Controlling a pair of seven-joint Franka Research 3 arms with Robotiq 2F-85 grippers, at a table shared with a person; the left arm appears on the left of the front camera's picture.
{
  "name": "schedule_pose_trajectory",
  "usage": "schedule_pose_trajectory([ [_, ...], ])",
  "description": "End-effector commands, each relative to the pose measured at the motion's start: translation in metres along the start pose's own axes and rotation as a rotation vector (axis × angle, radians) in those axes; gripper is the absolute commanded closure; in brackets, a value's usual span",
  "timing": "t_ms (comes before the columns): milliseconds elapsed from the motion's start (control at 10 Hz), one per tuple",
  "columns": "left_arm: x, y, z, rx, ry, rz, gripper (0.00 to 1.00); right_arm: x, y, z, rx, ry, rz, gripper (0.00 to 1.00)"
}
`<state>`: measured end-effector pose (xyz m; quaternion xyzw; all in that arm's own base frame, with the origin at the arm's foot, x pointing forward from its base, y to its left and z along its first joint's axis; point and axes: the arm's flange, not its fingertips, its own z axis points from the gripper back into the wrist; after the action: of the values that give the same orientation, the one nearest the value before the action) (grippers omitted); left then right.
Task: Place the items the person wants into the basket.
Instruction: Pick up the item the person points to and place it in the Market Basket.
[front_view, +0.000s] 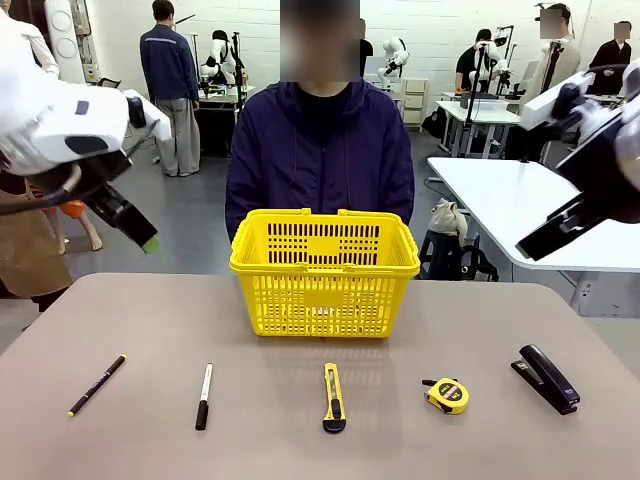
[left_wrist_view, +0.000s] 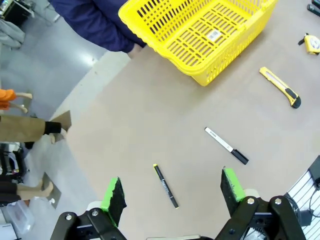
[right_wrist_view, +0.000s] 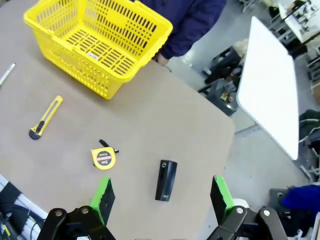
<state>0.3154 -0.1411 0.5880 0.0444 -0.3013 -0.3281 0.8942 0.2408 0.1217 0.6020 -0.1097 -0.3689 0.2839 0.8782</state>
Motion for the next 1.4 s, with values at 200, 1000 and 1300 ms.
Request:
schedule_pose_trajectory([
  [200,-0.004,0.000,-0.012,-0.027,0.018,0.004,0.00,0.002,0.000,-0.012,0.023,0.013,0.007,0.00],
  [1000,-0.126,0.182,0.054,-0.539,-0.153,0.357,0.00,-0.177,-0.165,0.030,0.482,-0.291,-0.493,0.00],
  [1300,-0.172,0.205,0.083,-0.456,-0.218,0.465,0.00,-0.232,-0.191,0.061,0.394,-0.313,-0.619,0.00],
])
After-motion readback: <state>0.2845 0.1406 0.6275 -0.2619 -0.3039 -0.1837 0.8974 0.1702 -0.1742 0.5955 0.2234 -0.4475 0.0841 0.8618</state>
